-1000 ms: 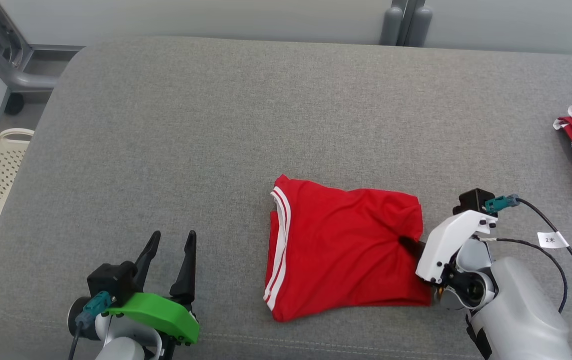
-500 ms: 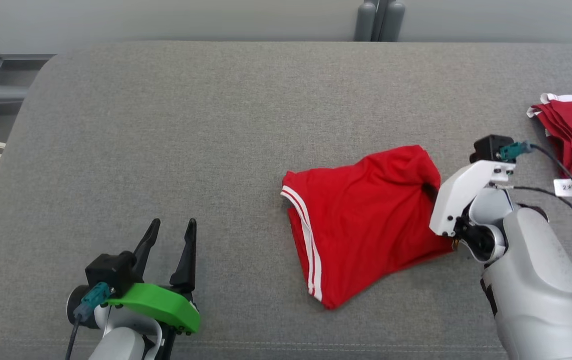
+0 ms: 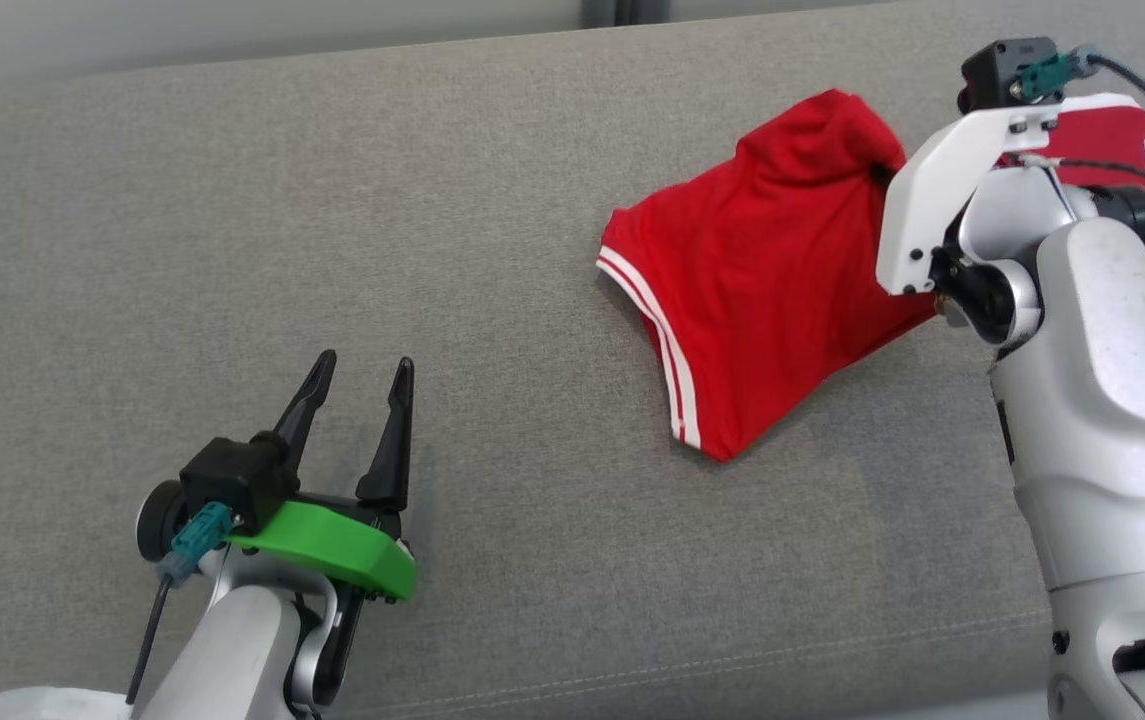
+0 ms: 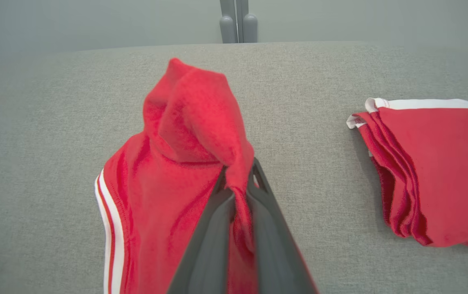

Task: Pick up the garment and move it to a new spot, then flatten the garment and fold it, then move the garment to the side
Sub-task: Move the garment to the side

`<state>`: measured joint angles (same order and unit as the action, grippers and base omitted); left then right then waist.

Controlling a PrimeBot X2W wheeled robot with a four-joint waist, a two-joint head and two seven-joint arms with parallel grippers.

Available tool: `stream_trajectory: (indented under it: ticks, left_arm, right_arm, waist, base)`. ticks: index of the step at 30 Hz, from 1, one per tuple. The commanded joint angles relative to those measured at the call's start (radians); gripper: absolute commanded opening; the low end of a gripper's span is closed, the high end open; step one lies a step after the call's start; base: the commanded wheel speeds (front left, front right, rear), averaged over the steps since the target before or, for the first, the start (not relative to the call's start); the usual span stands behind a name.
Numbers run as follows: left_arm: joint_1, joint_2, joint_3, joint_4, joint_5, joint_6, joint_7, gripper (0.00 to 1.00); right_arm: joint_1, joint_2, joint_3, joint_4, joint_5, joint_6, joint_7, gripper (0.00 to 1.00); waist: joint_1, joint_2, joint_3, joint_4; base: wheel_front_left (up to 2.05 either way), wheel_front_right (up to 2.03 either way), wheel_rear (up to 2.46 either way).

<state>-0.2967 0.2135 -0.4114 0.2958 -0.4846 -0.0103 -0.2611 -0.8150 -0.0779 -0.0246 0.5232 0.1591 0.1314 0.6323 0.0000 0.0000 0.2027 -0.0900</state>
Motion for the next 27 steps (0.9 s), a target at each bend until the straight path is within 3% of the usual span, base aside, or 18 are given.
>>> stream_trajectory:
  ticks: [1, 10, 27]
  left_arm:
    - [-0.022, 0.006, 0.000, -0.005, 0.010, -0.004, -0.004, 1.00]
    - [-0.102, 0.011, -0.029, -0.040, 0.044, -0.014, 0.005, 1.00]
    - [-0.155, 0.017, -0.088, -0.116, 0.092, -0.013, 0.040, 1.00]
  right_arm:
    - [-0.028, -0.012, 0.005, 0.006, -0.012, -0.002, 0.003, 0.00]
    - [-0.181, -0.100, 0.021, 0.070, -0.025, -0.002, -0.037, 0.00]
    - [-0.290, -0.307, -0.015, 0.110, -0.084, -0.002, -0.049, 0.00]
  waist:
    - [0.0000, 0.0000, 0.055, -0.059]
    - [0.0000, 0.0000, 0.162, -0.108]
    - [0.0000, 0.0000, 0.264, -0.094]
  base:
    - [0.00, 0.00, 0.00]
    - [0.00, 0.00, 0.00]
    - [0.00, 0.00, 0.00]
